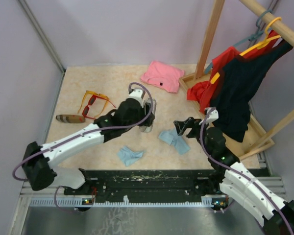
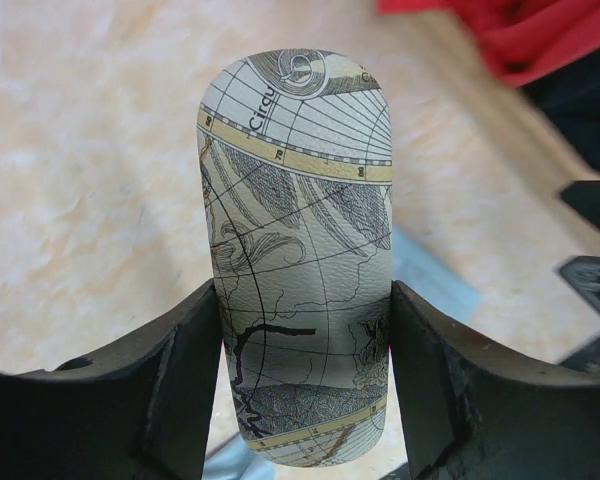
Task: Organize the sunglasses
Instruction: Pick up the sunglasses case from the center of the board, then open the sunglasses case.
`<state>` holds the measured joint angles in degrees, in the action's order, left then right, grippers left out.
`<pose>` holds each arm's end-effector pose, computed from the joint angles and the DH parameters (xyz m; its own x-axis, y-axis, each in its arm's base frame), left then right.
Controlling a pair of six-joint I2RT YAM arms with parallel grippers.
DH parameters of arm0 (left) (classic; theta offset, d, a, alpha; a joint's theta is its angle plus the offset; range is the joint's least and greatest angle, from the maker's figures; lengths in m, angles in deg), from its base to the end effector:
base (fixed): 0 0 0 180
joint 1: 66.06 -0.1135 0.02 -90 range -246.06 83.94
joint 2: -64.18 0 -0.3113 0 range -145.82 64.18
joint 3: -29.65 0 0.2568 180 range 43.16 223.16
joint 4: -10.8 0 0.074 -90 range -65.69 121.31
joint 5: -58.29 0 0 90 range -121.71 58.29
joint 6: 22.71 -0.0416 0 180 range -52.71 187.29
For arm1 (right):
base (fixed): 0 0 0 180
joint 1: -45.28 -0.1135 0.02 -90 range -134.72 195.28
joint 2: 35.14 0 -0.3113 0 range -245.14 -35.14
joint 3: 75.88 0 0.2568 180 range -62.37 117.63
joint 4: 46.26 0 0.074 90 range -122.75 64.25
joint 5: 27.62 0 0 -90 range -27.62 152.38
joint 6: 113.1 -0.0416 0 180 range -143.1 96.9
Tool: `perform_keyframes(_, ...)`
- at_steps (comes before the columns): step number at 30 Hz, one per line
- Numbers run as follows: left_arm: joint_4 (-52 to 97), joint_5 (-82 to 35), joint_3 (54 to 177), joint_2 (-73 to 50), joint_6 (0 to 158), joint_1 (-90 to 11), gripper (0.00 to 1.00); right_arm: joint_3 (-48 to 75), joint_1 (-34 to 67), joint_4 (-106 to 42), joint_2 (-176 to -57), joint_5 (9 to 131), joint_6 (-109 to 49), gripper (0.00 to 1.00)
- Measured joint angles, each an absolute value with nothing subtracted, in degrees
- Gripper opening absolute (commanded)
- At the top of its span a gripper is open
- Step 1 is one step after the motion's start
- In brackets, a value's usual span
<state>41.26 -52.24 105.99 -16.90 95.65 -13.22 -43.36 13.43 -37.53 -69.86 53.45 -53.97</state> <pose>0.2049 -0.2462 0.3347 -0.5787 0.0271 -0.8151 0.3390 0.9170 -0.2103 0.1170 0.0651 0.2591 -0.3393 0.3859 -0.8579 -0.2537 0.8406 0.4785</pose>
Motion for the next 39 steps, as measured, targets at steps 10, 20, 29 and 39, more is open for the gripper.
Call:
perform_keyframes(10, 26.4, -27.7, 101.2, -0.5, 87.6, -19.2, 0.01, -43.6, 13.5, -50.4, -62.8, 70.0, -51.1, 0.86)
perform_keyframes(20, 14.2, -12.9, 97.6, 7.0, 84.8, -19.2, 0.01, -39.6, 13.6, -72.8, -69.4, 88.9, -54.7, 0.87)
perform_keyframes(29, 6.2, -0.5, 97.8, 7.5, 82.6, -19.2, 0.01, -33.8, 13.6, -94.2, -81.7, 98.8, -62.3, 0.87)
perform_keyframes(39, 0.1, 10.7, 99.6, 7.1, 82.9, -19.2, 0.01, -30.7, 9.8, -98.2, -83.6, 102.5, -59.6, 0.87)
